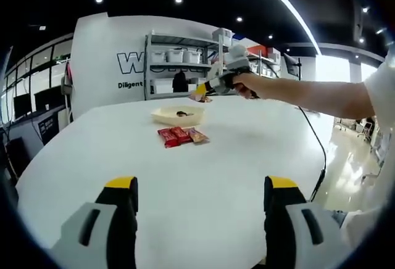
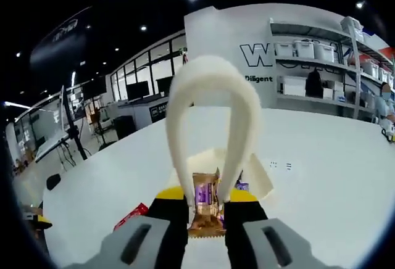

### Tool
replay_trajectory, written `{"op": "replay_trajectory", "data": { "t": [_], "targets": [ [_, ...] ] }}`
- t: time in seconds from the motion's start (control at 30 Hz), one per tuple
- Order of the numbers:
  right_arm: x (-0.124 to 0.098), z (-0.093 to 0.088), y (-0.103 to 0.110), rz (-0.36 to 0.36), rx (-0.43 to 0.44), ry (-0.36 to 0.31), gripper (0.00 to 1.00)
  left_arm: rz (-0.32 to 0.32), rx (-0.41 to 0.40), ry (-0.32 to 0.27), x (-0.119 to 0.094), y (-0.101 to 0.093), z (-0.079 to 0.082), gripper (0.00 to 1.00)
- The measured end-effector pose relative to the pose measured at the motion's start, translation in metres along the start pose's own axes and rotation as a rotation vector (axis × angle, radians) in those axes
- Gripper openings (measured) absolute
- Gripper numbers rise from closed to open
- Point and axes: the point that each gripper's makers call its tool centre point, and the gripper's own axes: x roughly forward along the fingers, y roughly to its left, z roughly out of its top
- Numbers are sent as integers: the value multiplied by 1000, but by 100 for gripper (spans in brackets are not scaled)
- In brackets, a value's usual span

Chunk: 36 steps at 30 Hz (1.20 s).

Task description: Place the target food into the container with the food tongs after gripping and lifting it, then release it inside without dropping or visibly crushing the food.

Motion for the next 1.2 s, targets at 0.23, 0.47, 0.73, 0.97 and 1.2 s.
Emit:
{"op": "replay_trajectory", "data": {
  "t": [0.23, 0.47, 0.73, 0.97, 1.2],
  "targets": [
    [16, -6, 5, 3, -2, 23, 14, 16, 2, 3, 5, 11, 1, 83],
    [50, -28, -9, -4, -15, 93, 14, 20, -13, 32, 12, 16, -11, 83],
    [68, -27, -26, -6, 3, 99, 14, 28, -23, 39, 15, 22, -13, 82],
    [74, -29, -33, -11, 5, 106, 14, 22, -20, 39, 19, 21, -12, 82],
    [78, -32, -34, -12, 10, 110, 14, 31, -25, 37, 17, 24, -13, 82]
  ]
}}
